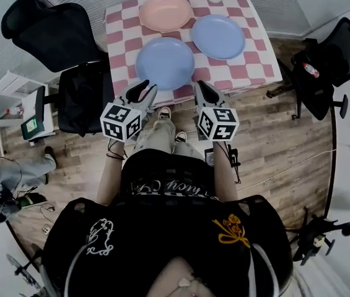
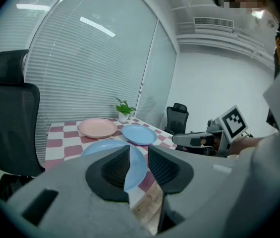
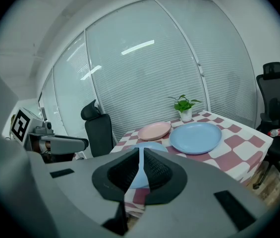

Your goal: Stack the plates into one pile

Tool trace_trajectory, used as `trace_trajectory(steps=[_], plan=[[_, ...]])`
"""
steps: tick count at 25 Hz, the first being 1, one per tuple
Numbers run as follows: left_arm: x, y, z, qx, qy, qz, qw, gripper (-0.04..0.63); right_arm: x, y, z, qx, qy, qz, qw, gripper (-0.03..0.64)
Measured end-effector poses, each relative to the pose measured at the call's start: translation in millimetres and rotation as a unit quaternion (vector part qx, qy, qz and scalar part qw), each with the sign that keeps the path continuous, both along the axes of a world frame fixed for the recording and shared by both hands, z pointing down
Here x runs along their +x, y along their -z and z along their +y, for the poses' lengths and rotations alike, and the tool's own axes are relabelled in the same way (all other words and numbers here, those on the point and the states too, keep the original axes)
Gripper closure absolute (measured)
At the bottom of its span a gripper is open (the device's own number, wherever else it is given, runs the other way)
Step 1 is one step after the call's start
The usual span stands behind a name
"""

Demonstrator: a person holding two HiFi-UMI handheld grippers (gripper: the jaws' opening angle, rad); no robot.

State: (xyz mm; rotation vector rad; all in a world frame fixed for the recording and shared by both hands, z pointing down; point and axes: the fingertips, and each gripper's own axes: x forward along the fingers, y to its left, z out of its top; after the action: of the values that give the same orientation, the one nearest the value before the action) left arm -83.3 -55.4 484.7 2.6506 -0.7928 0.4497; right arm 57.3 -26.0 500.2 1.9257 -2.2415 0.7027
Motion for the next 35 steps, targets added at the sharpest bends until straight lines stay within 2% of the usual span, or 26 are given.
trace_trajectory(steps=[9,14,15,17,19,23,30,31,32,35], plan=[[-11,-44,-63,-0.056,0.011,-0.028,0.998,0.436,14,-41,-42,-0.063,0.0,0.011,0.998,0.588],[-30,-82,-94,-0.099,0.019,-0.063,0.9929,0.376,16,-73,-66,-0.102,-0.008,0.006,0.995,0.585],[-34,-91,-99,-0.11,0.021,-0.07,0.9912,0.366,16,-81,-69,-0.113,-0.006,0.003,0.994,0.57],[-40,-108,-108,-0.13,0.026,-0.082,0.9878,0.357,17,-99,-74,-0.141,-0.001,-0.003,0.99,0.497],[-47,-121,-115,-0.147,0.031,-0.089,0.9845,0.356,18,-116,-76,-0.168,-0.001,-0.004,0.986,0.476],[-51,-143,-124,-0.174,0.033,-0.095,0.9795,0.356,17,-142,-75,-0.205,-0.005,-0.012,0.979,0.474],[-50,-178,-128,-0.209,0.017,-0.114,0.9711,0.357,10,-160,-78,-0.234,-0.009,-0.059,0.97,0.478],[-49,-181,-126,-0.212,0.007,-0.117,0.9703,0.37,9,-161,-79,-0.236,-0.007,-0.063,0.97,0.5],[-47,-183,-125,-0.213,-0.002,-0.119,0.9698,0.42,8,-161,-80,-0.239,-0.006,-0.066,0.969,0.503],[-45,-183,-124,-0.213,-0.015,-0.121,0.9695,0.433,10,-160,-81,-0.248,-0.01,-0.075,0.966,0.514]])
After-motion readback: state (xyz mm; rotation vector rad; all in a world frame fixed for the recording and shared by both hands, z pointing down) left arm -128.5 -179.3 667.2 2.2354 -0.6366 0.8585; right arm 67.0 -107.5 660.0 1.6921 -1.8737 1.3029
